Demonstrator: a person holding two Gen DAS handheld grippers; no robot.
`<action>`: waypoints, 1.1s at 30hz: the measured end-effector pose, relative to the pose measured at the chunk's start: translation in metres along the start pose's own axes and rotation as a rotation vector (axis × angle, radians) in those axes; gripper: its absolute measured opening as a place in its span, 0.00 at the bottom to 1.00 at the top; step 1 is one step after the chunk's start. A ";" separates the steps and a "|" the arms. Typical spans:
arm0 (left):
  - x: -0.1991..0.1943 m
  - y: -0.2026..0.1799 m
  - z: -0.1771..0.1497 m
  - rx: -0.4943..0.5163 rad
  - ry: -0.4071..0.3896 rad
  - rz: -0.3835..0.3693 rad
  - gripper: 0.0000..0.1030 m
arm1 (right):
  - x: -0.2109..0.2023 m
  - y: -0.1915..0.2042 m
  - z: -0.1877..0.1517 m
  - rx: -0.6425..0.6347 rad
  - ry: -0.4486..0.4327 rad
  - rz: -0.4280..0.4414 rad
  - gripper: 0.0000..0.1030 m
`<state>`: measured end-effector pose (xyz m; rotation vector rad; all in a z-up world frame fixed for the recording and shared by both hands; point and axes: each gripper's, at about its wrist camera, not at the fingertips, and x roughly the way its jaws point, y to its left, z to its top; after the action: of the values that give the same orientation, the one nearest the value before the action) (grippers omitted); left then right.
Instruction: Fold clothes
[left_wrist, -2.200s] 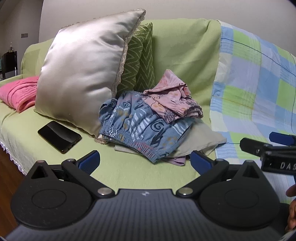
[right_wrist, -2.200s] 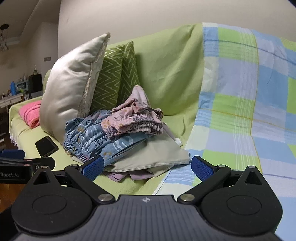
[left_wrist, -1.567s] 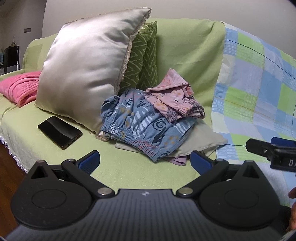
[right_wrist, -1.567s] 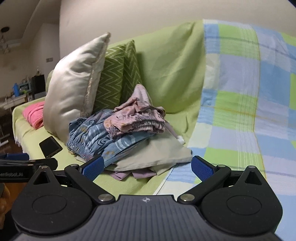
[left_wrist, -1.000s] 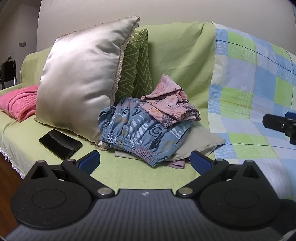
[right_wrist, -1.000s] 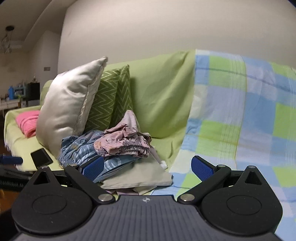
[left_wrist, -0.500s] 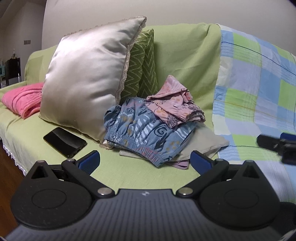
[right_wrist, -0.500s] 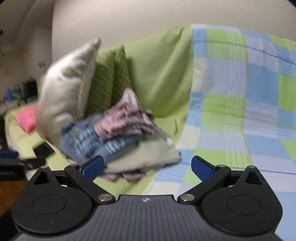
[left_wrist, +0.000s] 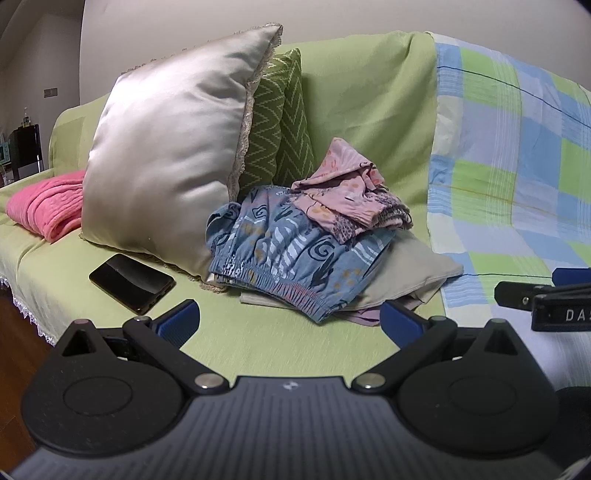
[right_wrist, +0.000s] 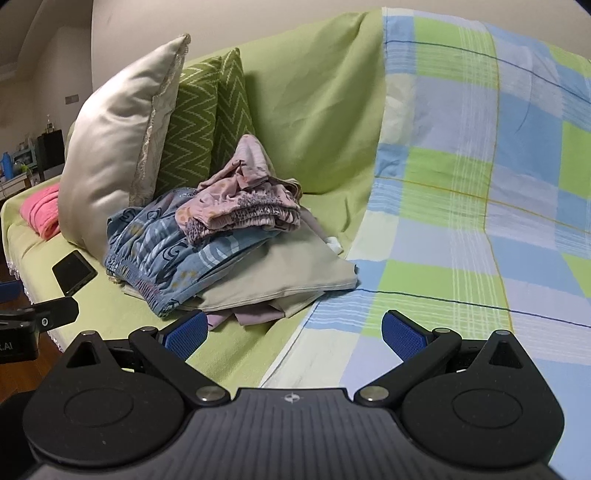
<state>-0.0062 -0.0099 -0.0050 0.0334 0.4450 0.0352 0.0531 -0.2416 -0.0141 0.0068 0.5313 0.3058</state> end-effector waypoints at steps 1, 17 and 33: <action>0.000 0.000 0.000 -0.001 0.003 0.001 0.99 | 0.000 0.001 0.000 -0.004 0.001 -0.001 1.00; 0.004 0.000 -0.001 0.005 0.029 0.007 0.99 | 0.004 -0.001 0.000 0.007 0.018 -0.004 1.00; 0.005 0.000 0.000 0.005 0.036 0.007 0.99 | 0.004 -0.001 -0.001 0.000 0.016 -0.005 1.00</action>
<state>-0.0014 -0.0099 -0.0072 0.0389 0.4811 0.0413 0.0560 -0.2420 -0.0165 0.0029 0.5475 0.3007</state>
